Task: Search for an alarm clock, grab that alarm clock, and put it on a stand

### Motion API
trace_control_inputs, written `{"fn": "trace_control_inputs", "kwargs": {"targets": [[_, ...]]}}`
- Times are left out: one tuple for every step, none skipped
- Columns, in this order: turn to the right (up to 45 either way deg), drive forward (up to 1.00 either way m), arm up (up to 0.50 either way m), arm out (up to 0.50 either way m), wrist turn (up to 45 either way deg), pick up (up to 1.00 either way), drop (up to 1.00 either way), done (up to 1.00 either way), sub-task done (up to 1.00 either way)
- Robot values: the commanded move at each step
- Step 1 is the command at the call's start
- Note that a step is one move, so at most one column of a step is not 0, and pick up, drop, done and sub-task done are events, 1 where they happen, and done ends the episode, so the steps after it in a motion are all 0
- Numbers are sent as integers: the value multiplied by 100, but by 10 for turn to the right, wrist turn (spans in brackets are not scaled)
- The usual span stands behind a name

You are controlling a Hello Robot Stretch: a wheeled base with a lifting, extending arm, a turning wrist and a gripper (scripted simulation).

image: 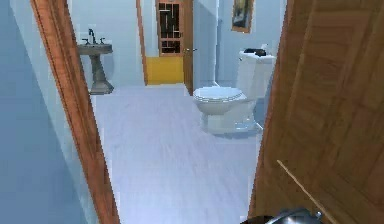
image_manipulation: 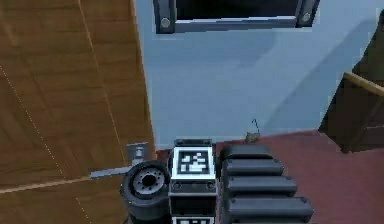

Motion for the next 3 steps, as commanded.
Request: {"fn": "trace_control_inputs", "kwargs": {"targets": [[0, 75, 0, 0, 0, 0, 0, 0, 0], [-60, 0, 0, 0, 0, 0, 0, 0, 0], [0, 30, 0, 0, 0, 0, 0, 0, 0]]}}
